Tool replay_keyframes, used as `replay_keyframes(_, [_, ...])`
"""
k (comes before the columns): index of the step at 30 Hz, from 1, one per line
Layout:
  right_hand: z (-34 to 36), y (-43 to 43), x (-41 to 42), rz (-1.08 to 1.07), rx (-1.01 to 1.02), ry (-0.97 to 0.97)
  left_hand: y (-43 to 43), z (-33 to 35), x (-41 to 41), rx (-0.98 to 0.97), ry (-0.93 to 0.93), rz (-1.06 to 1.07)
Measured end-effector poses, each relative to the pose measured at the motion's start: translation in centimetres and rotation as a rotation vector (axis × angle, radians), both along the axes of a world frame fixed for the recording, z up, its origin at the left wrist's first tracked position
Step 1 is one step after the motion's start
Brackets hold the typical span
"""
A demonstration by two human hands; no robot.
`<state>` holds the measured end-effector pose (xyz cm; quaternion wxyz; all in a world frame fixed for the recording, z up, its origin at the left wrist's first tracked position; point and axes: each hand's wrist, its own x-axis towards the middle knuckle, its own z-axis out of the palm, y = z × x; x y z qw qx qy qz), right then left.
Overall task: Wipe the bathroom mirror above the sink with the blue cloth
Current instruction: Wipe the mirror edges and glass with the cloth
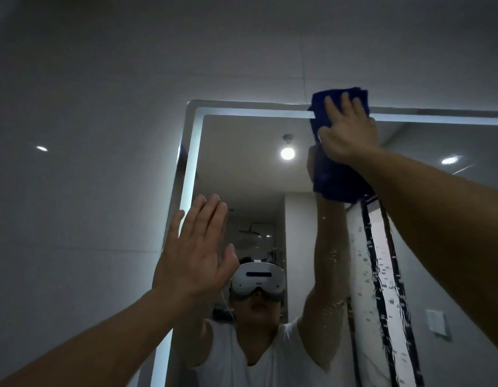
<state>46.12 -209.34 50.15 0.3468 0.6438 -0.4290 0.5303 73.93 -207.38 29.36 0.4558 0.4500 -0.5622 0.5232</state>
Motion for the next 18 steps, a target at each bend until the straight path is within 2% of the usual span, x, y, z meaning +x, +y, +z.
replay_keyframes(2, [0.6, 0.3, 0.9, 0.018, 0.009, -0.094, 0.0, 0.1, -0.1, -0.011, -0.002, 0.007])
replay_keyframes(3, [0.1, 0.4, 1.7, 0.013, -0.011, -0.079, -0.1, 0.1, 0.0, -0.016, -0.002, 0.010])
replay_keyframes(9, [-10.2, 0.1, 3.4, 0.047, -0.133, 0.284, 0.0, 0.2, 0.0, 0.007, -0.002, 0.036])
replay_keyframes(11, [-10.3, -0.4, 1.6, -0.015, -0.120, 0.331, 0.0, 0.1, -0.1, 0.012, 0.006, 0.047])
replay_keyframes(15, [-5.8, -0.3, 0.0, -0.027, -0.023, 0.010, 0.0, 0.2, -0.1, 0.015, 0.005, 0.068])
replay_keyframes(18, [-8.8, 0.1, 2.3, 0.027, -0.044, -0.033, 0.1, 0.1, -0.2, 0.016, 0.008, 0.056])
